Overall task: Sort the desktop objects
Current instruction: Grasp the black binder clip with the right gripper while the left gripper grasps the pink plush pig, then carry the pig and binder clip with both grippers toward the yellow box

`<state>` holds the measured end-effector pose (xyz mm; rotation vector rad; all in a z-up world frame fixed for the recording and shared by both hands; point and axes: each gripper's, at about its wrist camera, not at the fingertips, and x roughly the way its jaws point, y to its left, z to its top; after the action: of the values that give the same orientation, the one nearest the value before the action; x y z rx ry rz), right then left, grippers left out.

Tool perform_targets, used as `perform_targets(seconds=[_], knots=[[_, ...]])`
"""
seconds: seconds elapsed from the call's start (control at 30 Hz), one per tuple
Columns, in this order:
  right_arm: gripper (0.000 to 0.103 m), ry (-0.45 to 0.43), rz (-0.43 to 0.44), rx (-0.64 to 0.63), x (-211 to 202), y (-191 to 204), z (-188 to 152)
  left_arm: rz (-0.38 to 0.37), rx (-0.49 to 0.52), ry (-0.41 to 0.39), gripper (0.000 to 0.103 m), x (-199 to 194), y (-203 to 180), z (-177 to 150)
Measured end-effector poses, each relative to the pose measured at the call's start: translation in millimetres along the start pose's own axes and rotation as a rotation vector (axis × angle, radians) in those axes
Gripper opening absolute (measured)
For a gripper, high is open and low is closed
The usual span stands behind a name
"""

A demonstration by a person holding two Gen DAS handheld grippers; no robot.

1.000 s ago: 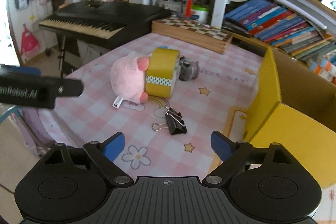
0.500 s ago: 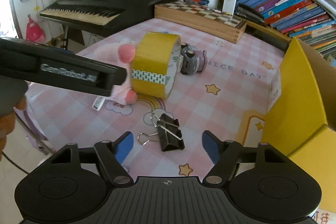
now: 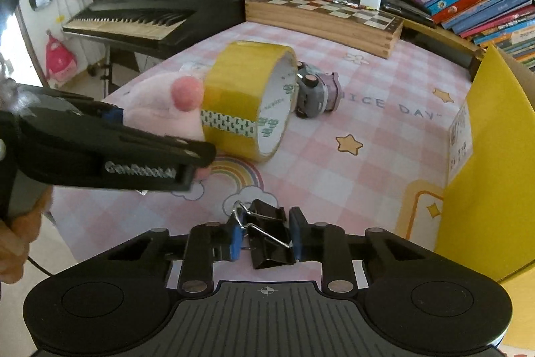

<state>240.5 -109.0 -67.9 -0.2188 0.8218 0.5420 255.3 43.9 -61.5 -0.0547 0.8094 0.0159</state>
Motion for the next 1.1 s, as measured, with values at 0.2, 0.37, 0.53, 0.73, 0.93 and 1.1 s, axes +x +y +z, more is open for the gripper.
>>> perform_targets(seconds=[0.2,0.37,0.53,0.73,0.93,1.1], knots=[[0.026,-0.04,0.004,-0.001,-16,3,4,-0.005,-0.076,-0.04,0.053,-29,17,-5],[0.026,-0.066,0.004,0.004,-32,9,5,-0.028,-0.143,-0.087,0.053,-61,28,-13],[0.026,-0.097,0.002,0.023,-56,15,5,-0.067,-0.174,-0.139,0.053,-94,30,-20],[0.026,-0.12,-0.001,0.058,-91,23,-6,-0.121,-0.163,-0.175,0.053,-130,25,-32],[0.026,-0.122,-0.023,0.105,-121,30,-26,-0.183,-0.147,-0.165,0.053,-159,20,-52],[0.026,-0.12,-0.051,0.141,-143,37,-47,-0.229,-0.125,-0.153,0.053,-180,14,-69]])
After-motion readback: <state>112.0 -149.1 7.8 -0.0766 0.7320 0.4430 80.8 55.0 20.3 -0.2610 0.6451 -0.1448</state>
